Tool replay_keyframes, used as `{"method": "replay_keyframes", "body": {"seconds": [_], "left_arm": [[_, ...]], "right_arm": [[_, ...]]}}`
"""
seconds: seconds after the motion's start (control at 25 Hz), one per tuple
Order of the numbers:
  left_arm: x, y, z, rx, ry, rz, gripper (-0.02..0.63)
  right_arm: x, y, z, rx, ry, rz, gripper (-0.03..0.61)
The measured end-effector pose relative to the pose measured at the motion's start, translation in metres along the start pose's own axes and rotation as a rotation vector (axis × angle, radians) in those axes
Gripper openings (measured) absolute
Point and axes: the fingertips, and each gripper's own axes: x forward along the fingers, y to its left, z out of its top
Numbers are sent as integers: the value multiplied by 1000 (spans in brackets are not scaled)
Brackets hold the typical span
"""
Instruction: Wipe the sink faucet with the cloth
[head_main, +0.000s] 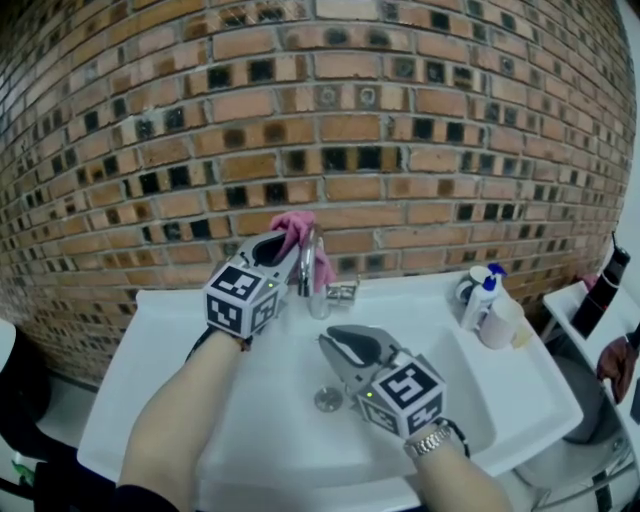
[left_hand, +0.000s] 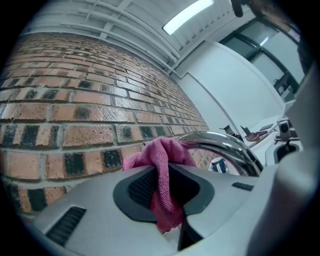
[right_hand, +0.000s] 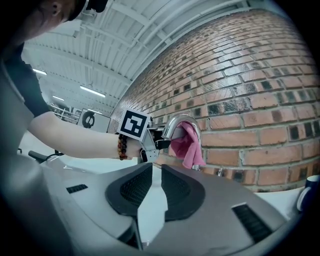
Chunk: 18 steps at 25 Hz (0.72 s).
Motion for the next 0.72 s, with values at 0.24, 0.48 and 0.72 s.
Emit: {"method": "replay_keyframes", "body": {"seconds": [0.24, 0.48, 0.72], "left_arm": [[4, 1, -8, -10, 1, -16, 69], [8, 4, -21, -31, 18, -24, 69], [10, 4, -39, -50, 43, -25, 69]], "right_arm": [[1, 1, -1, 3, 8, 4, 69], [1, 0, -2, 11, 21, -2, 69], [3, 0, -5, 10, 32, 5, 68]]}}
